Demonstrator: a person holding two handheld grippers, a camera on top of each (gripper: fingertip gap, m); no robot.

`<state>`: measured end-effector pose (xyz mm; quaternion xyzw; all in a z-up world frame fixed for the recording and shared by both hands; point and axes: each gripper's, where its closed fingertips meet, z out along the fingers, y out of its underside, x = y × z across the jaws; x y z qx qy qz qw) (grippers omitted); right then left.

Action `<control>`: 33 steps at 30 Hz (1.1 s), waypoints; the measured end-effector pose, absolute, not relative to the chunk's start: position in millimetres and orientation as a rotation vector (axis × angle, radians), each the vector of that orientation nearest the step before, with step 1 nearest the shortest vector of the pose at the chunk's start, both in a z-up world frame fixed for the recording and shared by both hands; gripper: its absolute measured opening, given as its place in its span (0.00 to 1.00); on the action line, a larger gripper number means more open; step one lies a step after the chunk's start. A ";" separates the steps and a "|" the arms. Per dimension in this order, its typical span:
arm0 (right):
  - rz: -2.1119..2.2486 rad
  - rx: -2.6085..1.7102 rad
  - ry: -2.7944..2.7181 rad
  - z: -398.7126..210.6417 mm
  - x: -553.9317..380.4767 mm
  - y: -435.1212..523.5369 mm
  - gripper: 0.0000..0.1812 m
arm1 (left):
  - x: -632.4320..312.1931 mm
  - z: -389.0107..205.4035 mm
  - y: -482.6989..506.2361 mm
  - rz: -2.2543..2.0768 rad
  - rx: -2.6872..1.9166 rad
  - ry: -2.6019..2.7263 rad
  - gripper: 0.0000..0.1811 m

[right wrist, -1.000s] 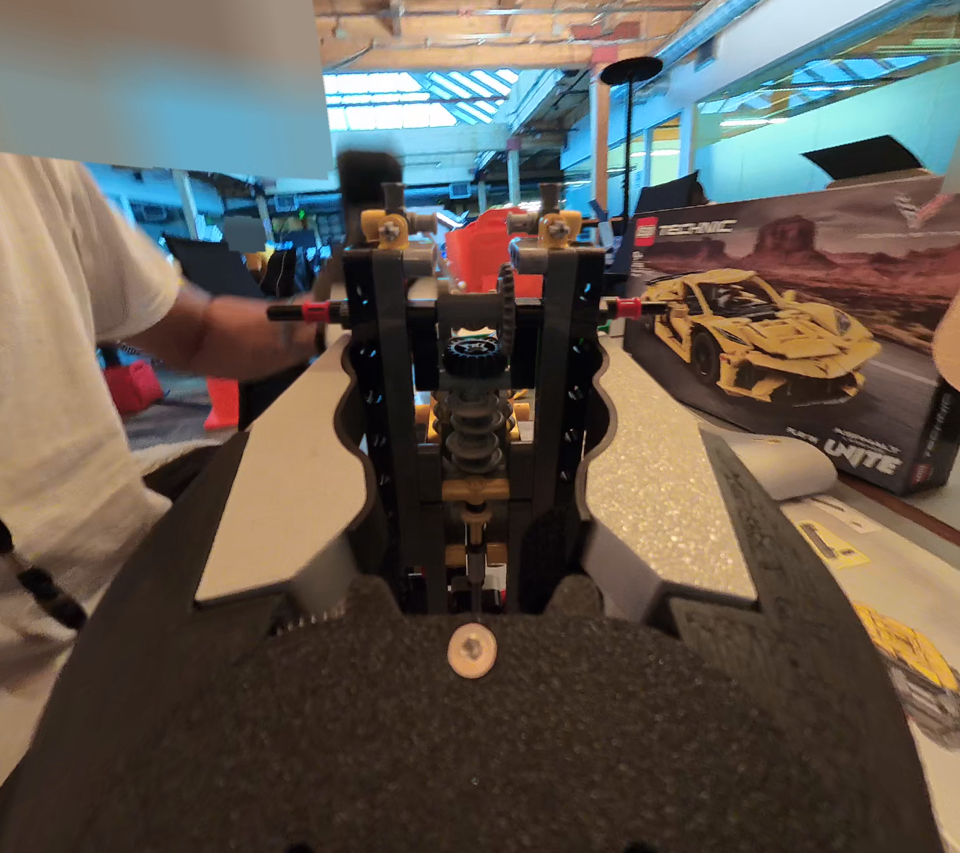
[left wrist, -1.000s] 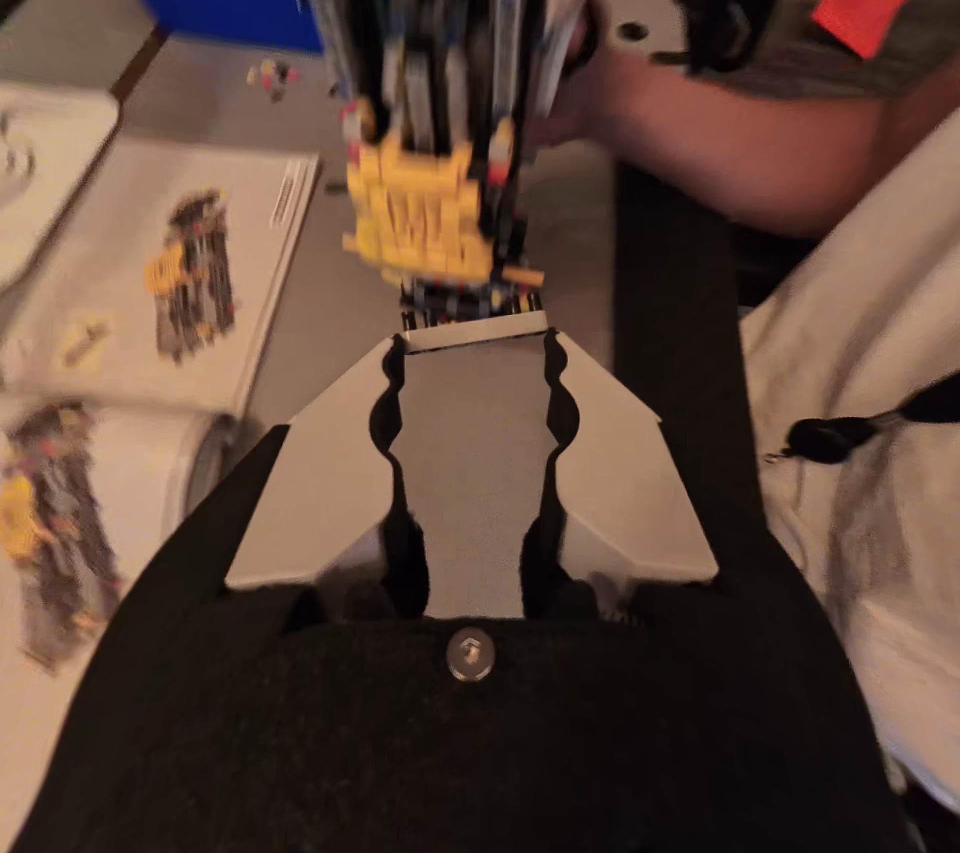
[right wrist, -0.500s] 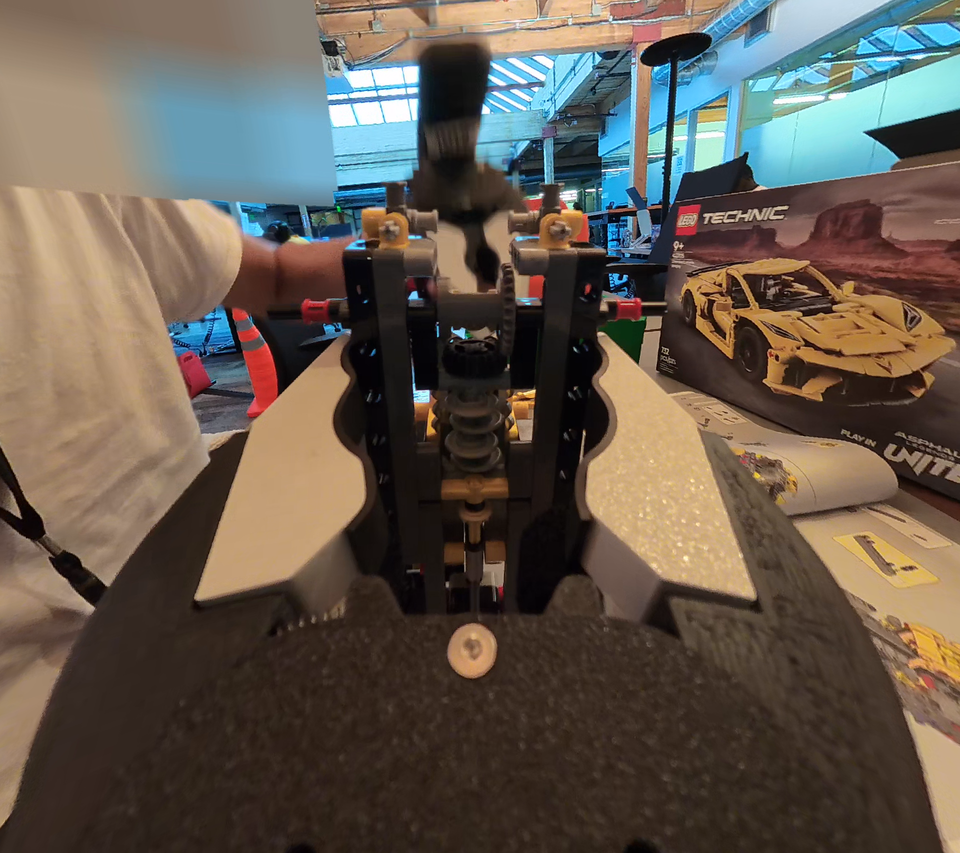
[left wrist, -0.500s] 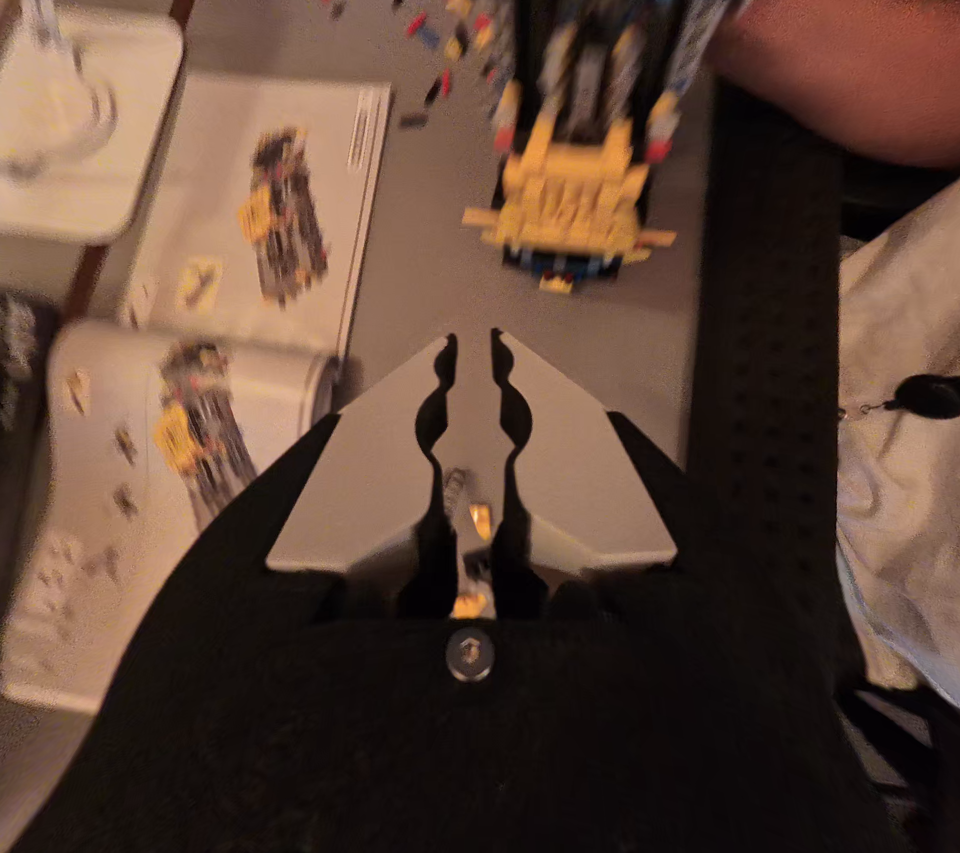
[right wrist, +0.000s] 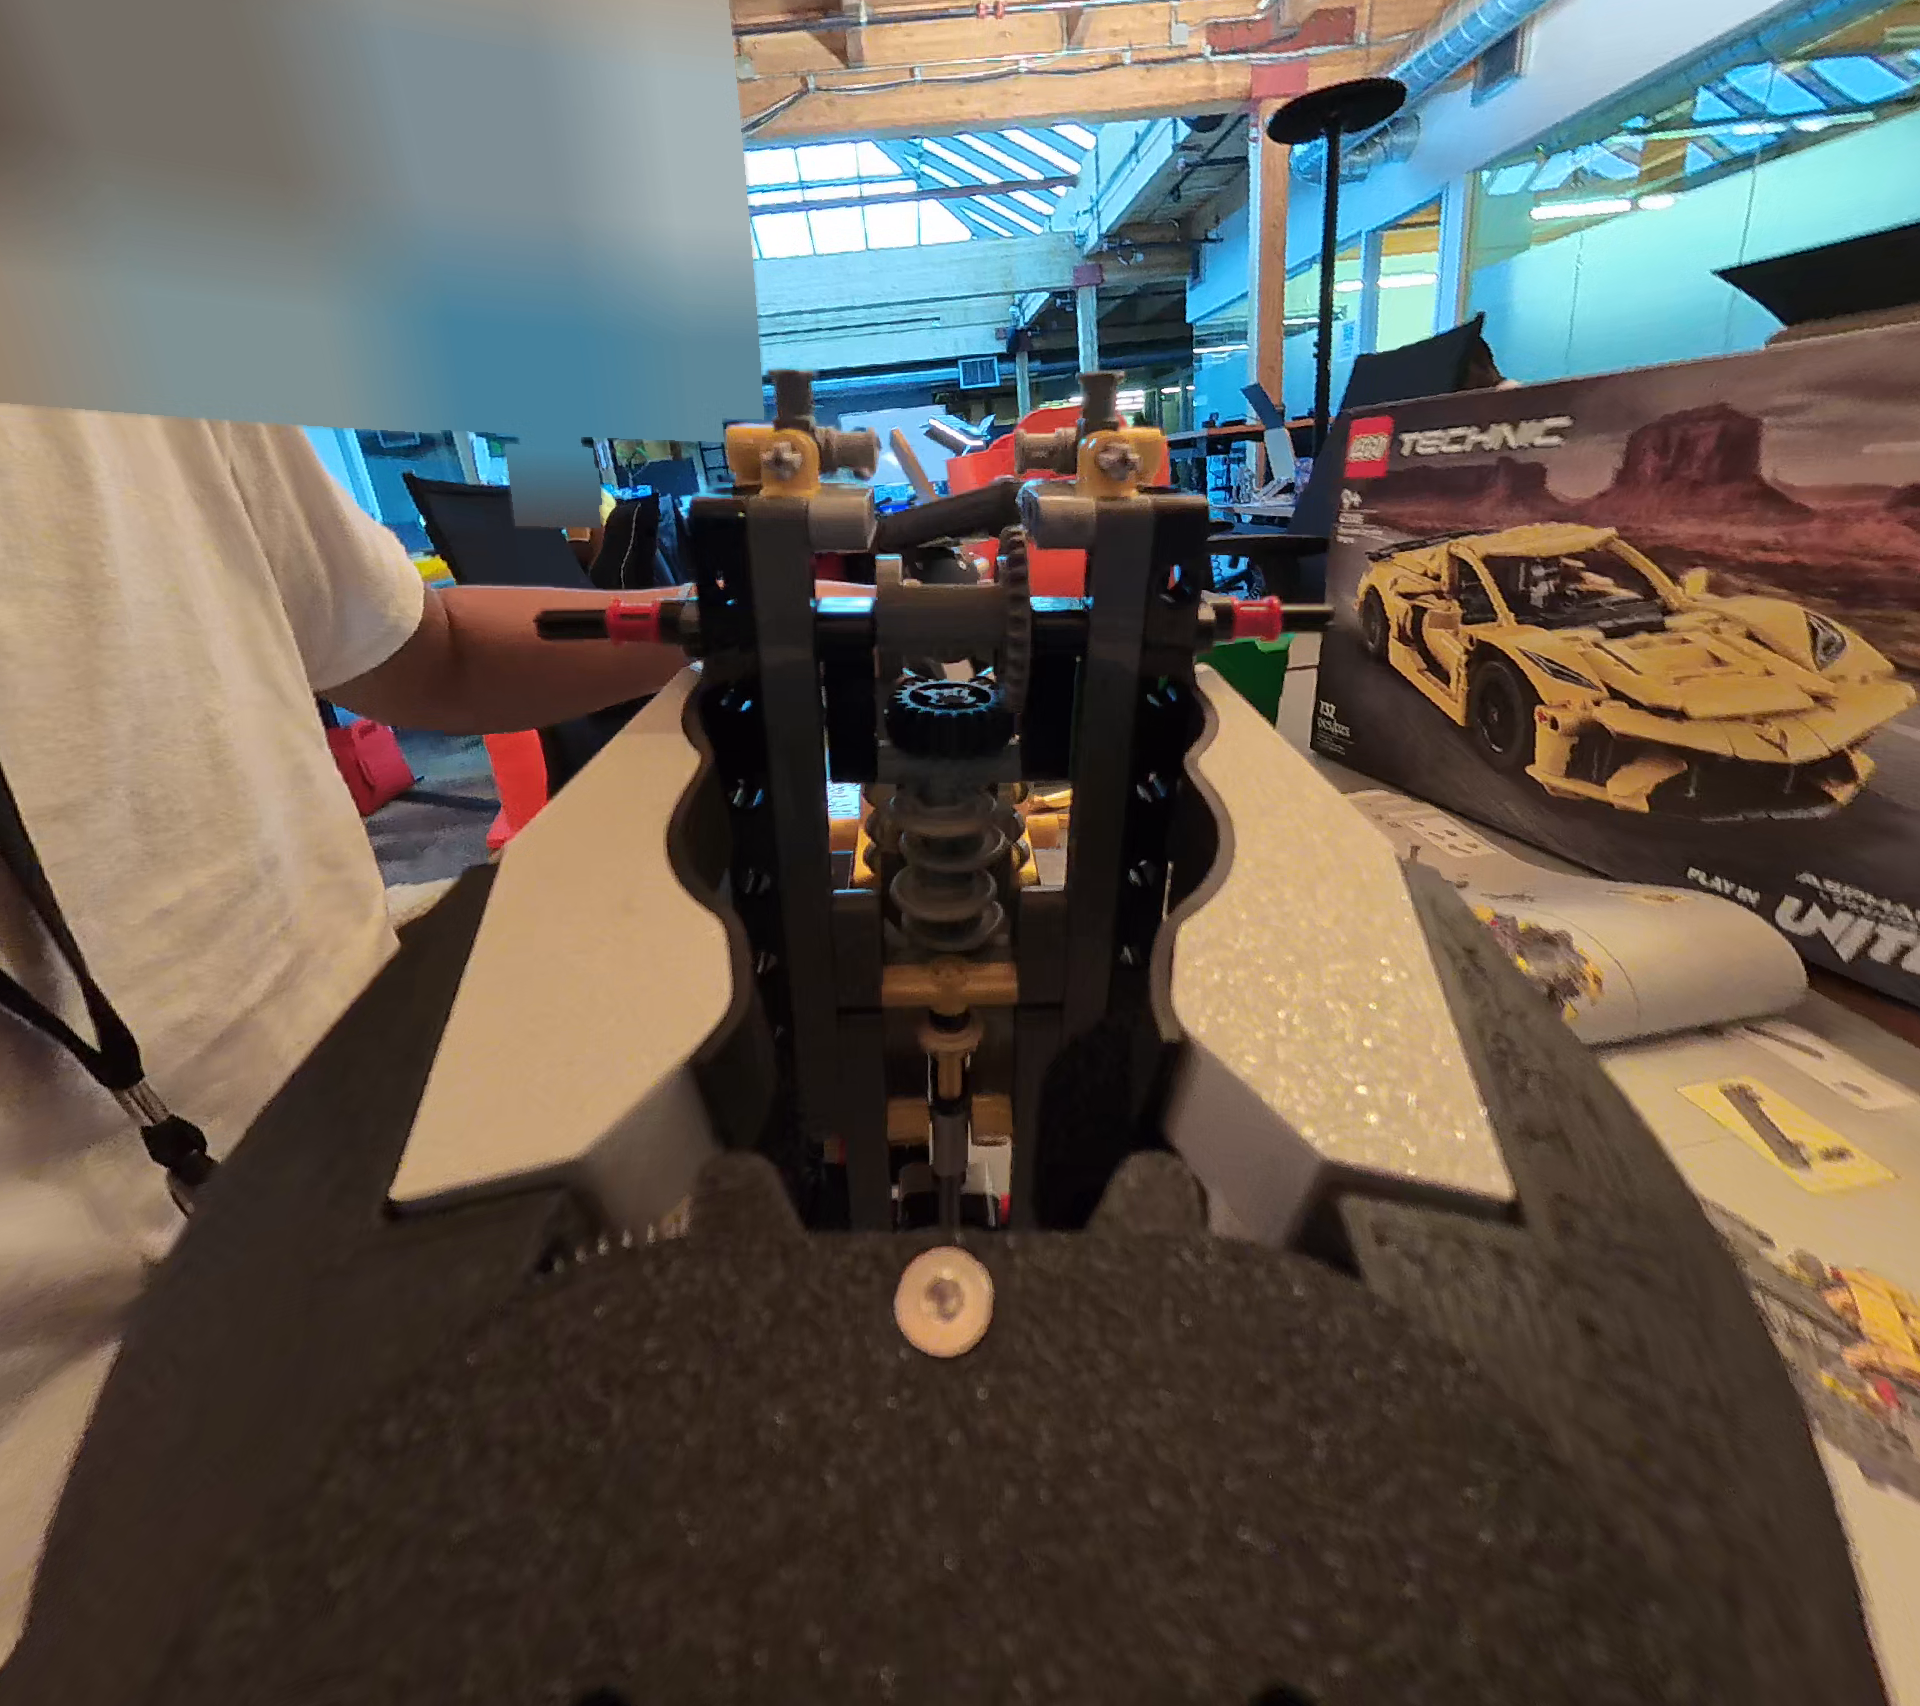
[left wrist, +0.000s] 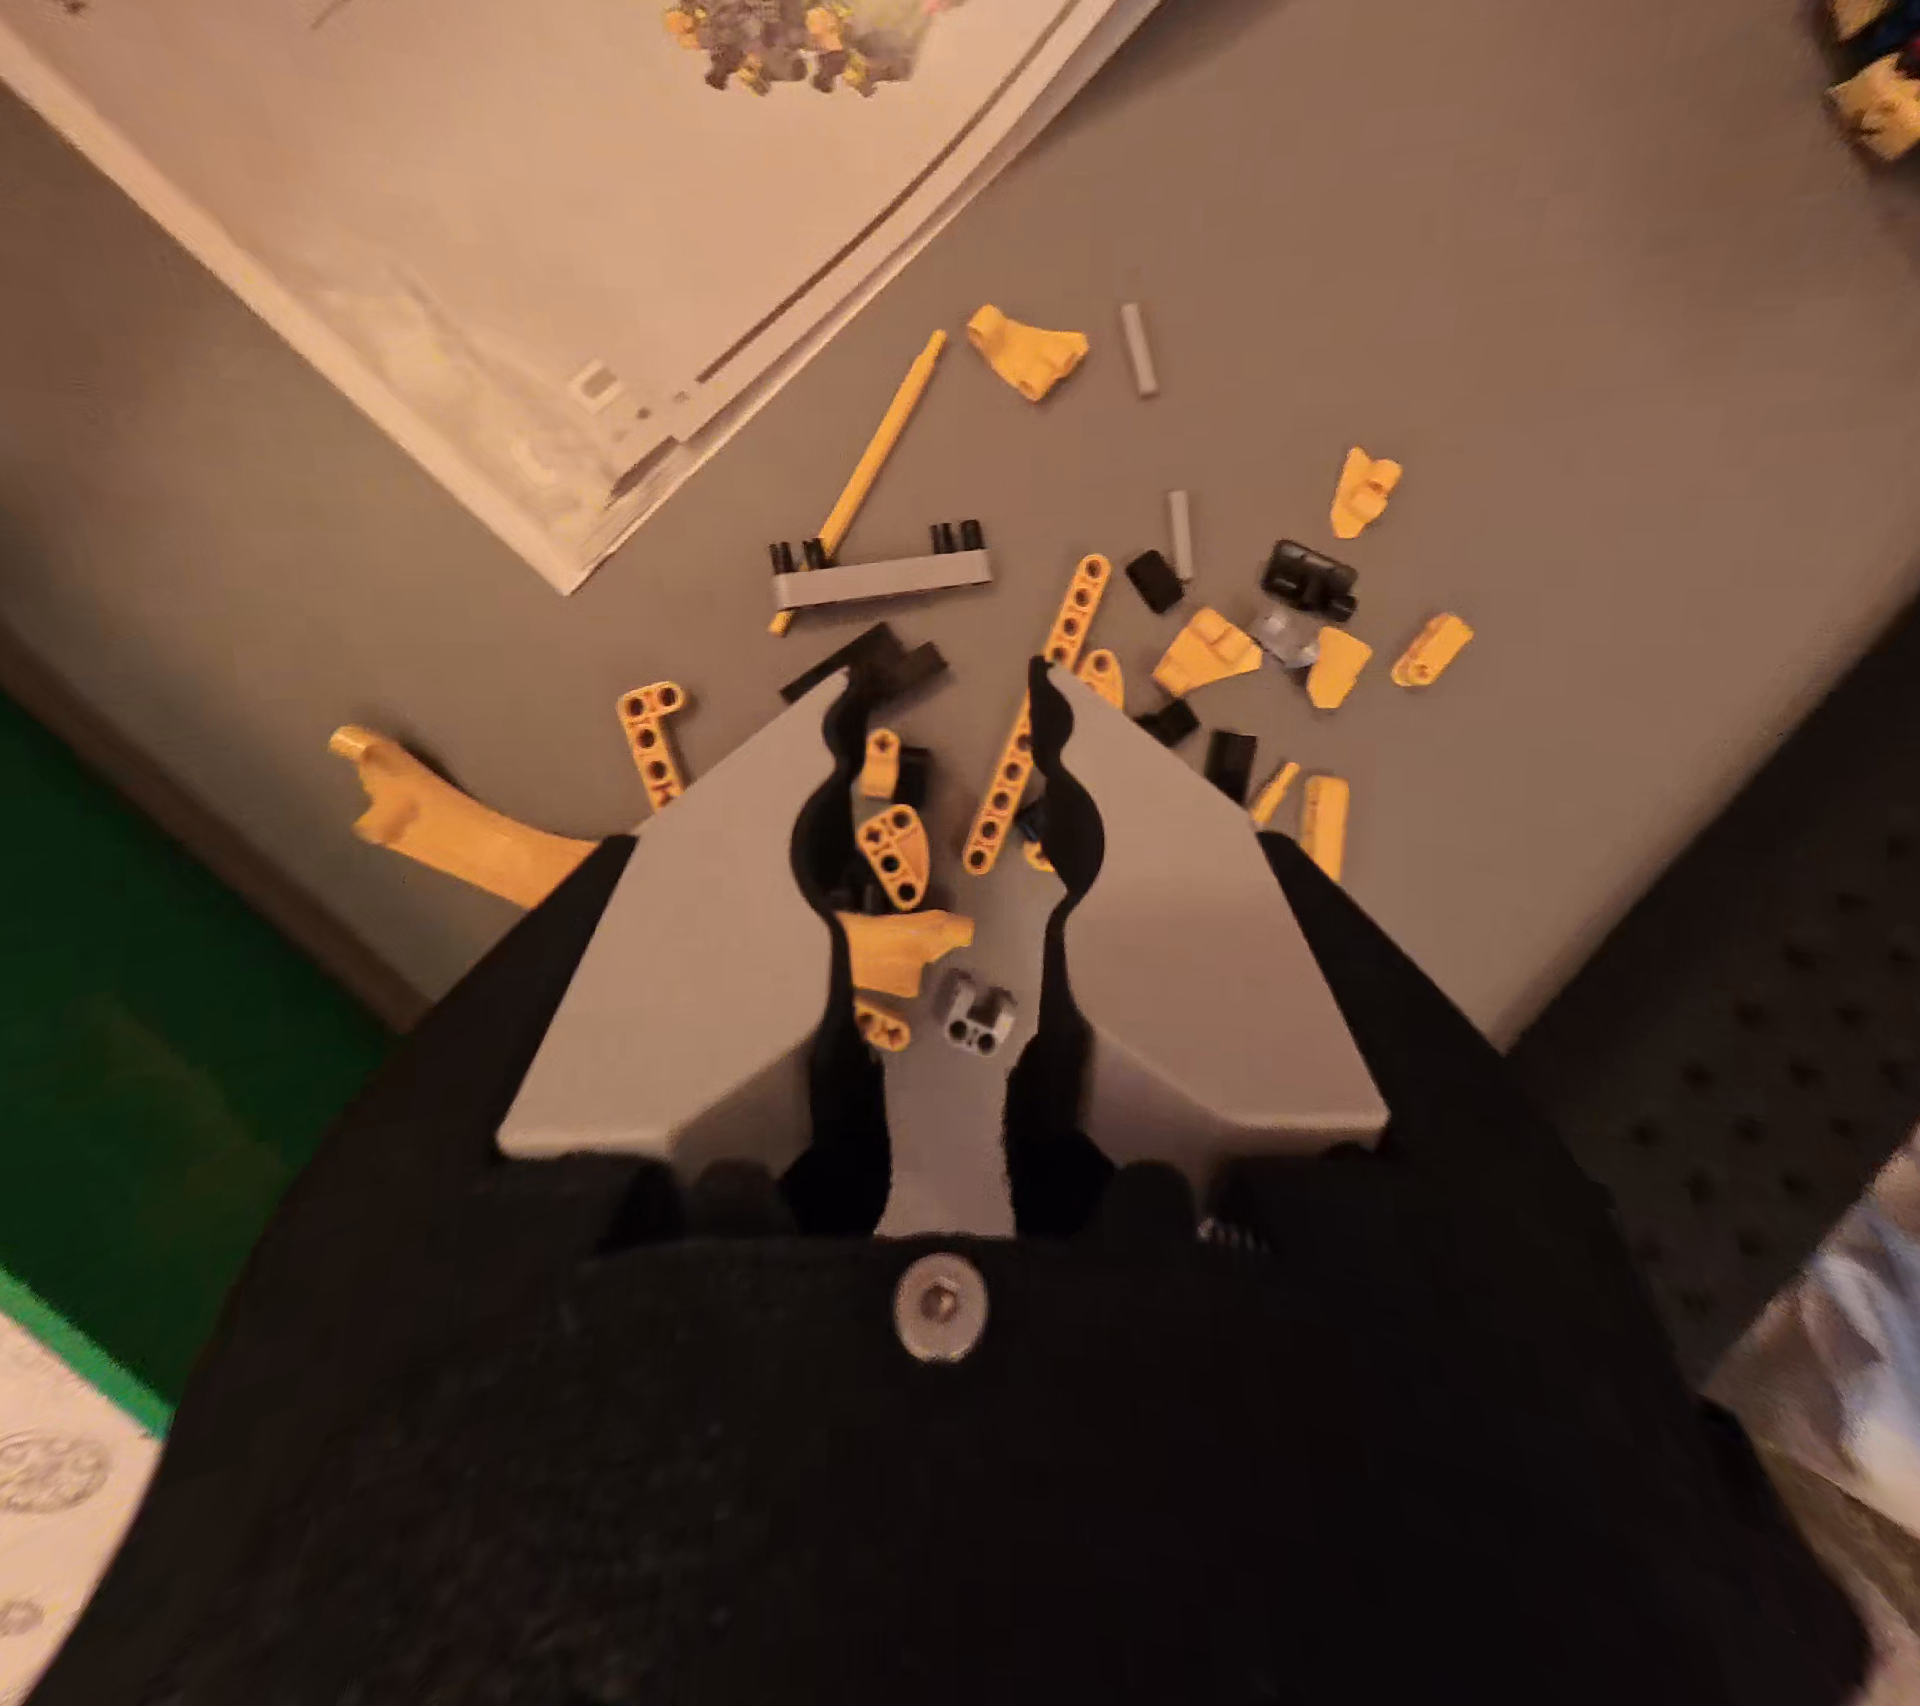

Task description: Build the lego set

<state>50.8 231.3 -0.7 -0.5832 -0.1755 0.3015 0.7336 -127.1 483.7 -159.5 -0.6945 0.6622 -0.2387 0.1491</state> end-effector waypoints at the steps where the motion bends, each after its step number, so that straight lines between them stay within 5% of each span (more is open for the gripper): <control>1: 0.659 -1.281 -0.397 -0.1 47.3 232.1 0.46 | -126.6 -161.6 485.8 -0.656 -1.969 1.904 0.17; 6: 0.663 -1.276 -0.407 0.3 45.0 232.3 0.47 | -123.0 -187.9 493.6 -0.469 -1.911 1.992 0.17; 18: 0.677 -1.273 -0.394 -0.5 49.9 230.5 0.47 | -100.8 -198.8 494.1 -1.001 -2.425 0.958 0.18; 33: 0.700 -1.272 -0.390 -2.2 52.0 228.9 0.47 | -90.2 -211.9 512.0 -0.522 -2.309 1.285 0.10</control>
